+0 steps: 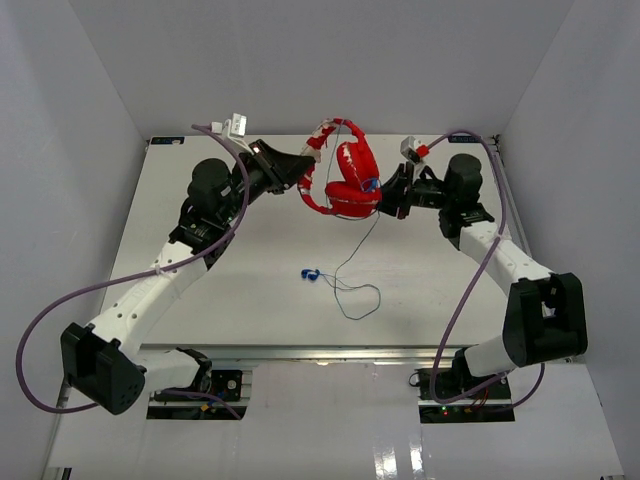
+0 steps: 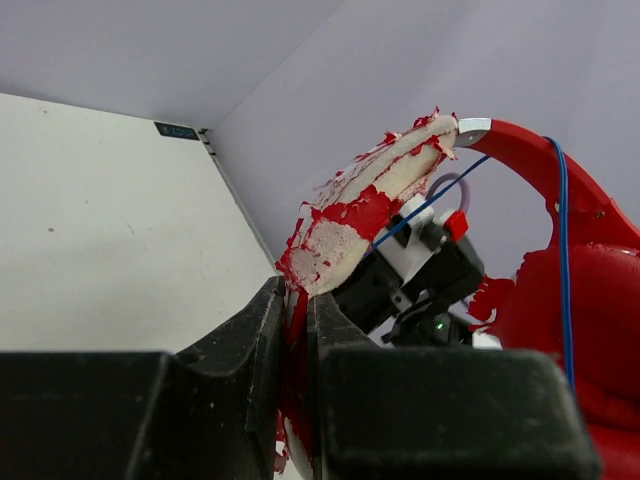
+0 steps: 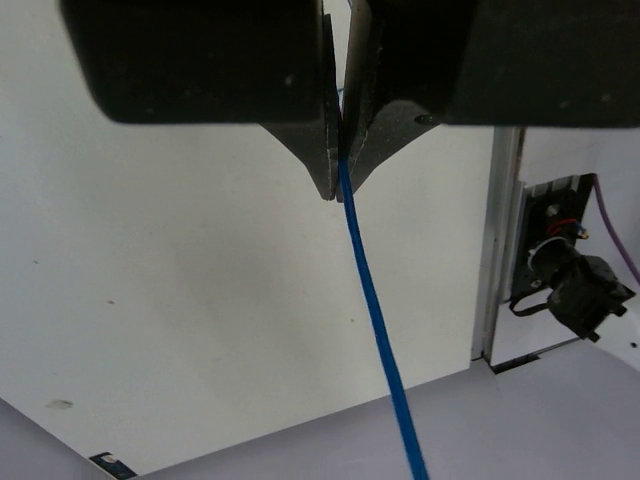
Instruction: Wrap the headphones
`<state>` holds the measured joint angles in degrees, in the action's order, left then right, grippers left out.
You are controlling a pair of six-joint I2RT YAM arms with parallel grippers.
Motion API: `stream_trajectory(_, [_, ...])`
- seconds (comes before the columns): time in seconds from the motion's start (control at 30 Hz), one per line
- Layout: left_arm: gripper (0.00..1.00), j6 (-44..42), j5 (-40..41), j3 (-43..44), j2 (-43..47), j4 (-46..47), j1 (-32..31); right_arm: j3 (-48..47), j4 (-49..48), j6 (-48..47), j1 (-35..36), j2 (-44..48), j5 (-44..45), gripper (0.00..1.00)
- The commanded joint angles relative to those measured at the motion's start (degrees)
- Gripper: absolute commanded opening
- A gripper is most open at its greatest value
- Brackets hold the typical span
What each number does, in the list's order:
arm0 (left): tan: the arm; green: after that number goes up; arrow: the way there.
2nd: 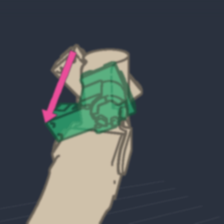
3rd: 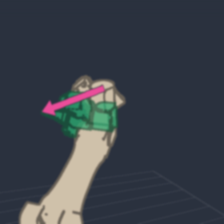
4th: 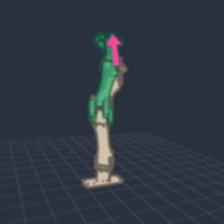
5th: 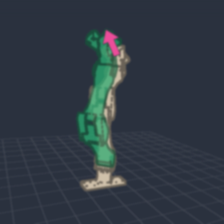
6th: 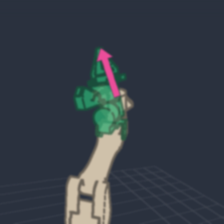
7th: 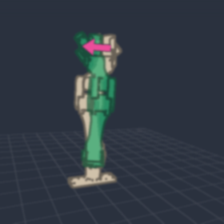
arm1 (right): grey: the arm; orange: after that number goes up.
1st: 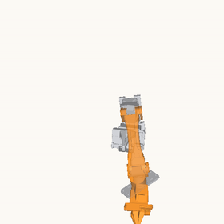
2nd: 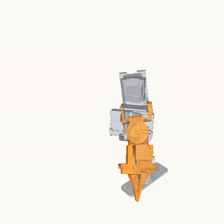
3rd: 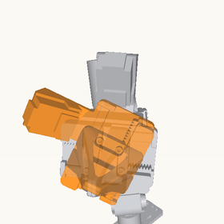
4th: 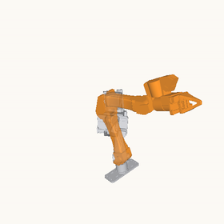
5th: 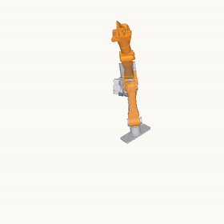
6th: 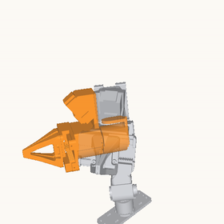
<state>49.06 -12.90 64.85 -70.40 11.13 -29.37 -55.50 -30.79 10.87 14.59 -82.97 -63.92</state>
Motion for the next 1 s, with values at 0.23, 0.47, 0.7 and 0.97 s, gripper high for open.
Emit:
stream_trajectory(0.23, [0.00,14.22,31.40,9.99,-4.09,-0.89,-3.06,8.80,-27.62,16.89,7.10,1.72,-2.51,0.08])
stream_trajectory(0.47, [0.00,12.96,40.61,14.04,-8.43,-2.55,-3.06,11.56,-24.31,13.35,12.23,5.65,-2.42,0.08])
stream_trajectory(0.7, [0.00,-2.24,52.00,18.97,-11.93,-2.32,-2.32,13.17,-19.02,9.16,15.34,9.93,-3.18,0.08])
stream_trajectory(0.97, [0.00,-18.52,52.67,10.60,-9.69,2.05,1.84,3.98,11.47,-13.98,15.46,15.80,-0.60,0.08])
